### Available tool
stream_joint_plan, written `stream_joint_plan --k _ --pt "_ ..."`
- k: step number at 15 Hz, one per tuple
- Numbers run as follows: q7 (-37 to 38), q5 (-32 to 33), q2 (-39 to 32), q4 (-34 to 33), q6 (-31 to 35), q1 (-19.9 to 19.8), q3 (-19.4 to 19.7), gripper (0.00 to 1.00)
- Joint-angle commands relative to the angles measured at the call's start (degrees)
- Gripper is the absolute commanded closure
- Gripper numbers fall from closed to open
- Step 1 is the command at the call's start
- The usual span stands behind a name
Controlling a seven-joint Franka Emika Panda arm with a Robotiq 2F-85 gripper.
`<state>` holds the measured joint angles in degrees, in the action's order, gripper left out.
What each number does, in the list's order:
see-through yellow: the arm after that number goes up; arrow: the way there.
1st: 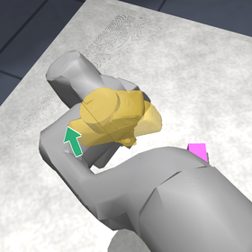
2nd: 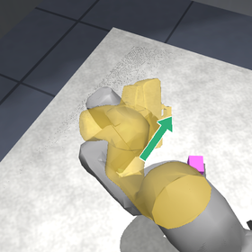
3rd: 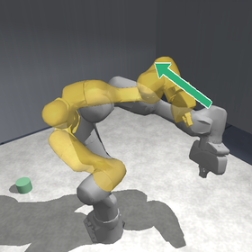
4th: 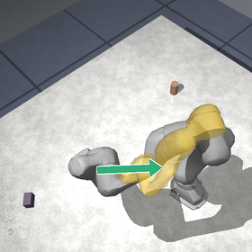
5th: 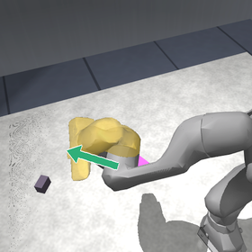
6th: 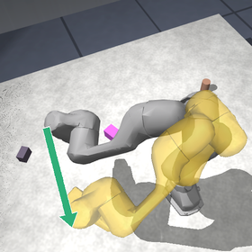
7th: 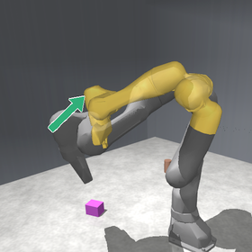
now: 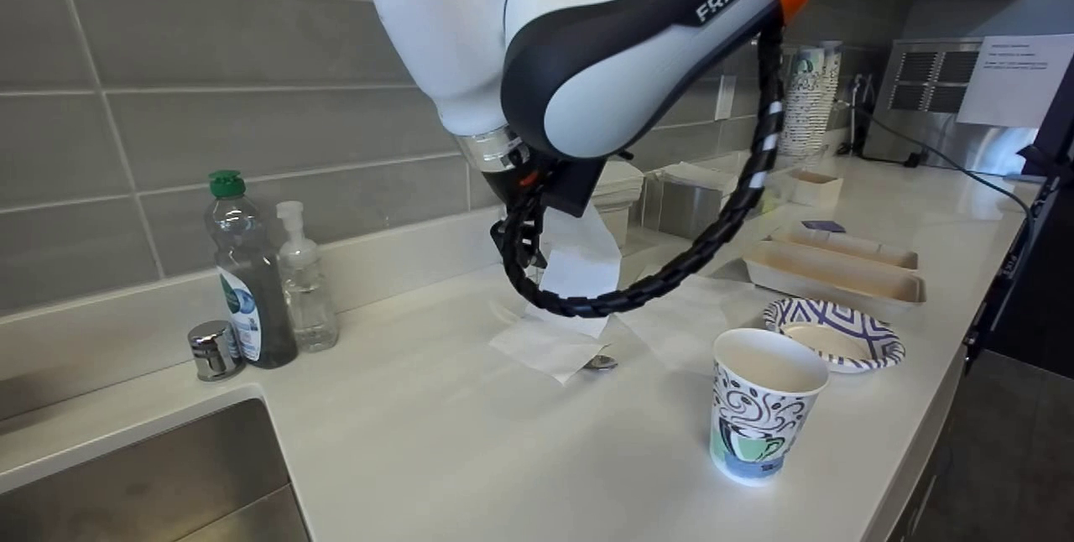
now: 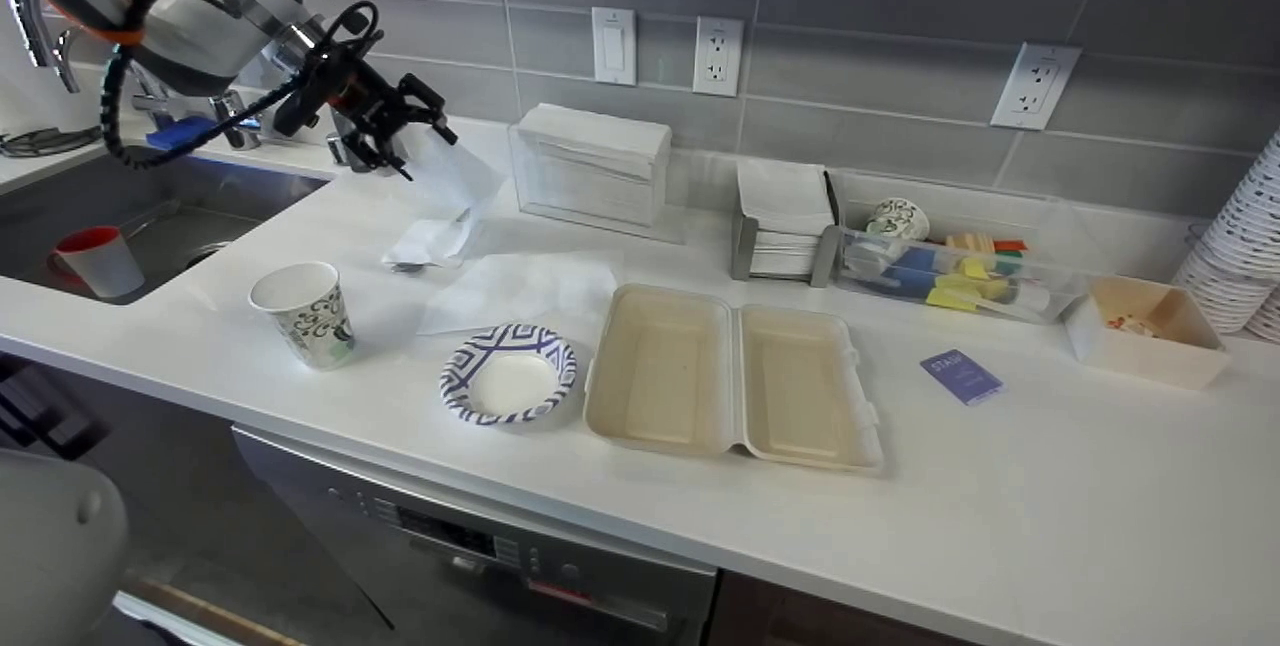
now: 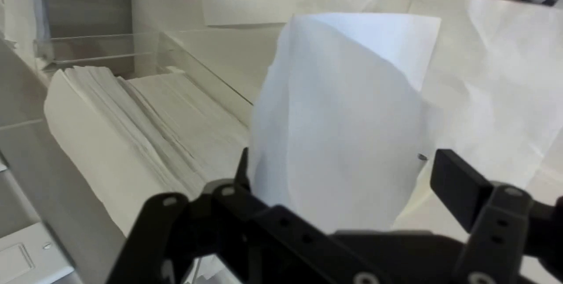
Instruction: Cover the silver spoon with the napkins from the takeaway pack
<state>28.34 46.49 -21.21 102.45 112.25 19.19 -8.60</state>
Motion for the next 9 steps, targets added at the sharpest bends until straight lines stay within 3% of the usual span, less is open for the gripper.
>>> stream_joint_plan --k 1,2,3,4,5,6,7,8,9 --pt "-4.28 -5.78 2.52 2.02 5.20 -2.51 -1.72 0.00" --pt "3.25 4.28 0.63 0.80 -0.24 1.23 1.61 0.00" --pt "-4.95 -5.58 3.69 2.80 7.62 -2.67 -1.73 0.00" --pt "3.27 6.63 0.73 0.64 -0.43 1.82 2.28 0.00" --pt "-5.65 -5.44 3.48 2.38 8.29 -2.72 -1.82 0.00" --pt "-5.53 -6.49 2.86 2.08 9.00 -2.58 -1.89 0.00" --pt "-1.13 -1.80 1.78 1.17 6.19 -0.43 0.34 0.00" --pt "-8.69 -10.63 3.52 2.21 10.67 -3.11 -2.37 0.00" --pt "0.88 2.52 1.73 0.98 4.20 1.28 2.30 0.00"
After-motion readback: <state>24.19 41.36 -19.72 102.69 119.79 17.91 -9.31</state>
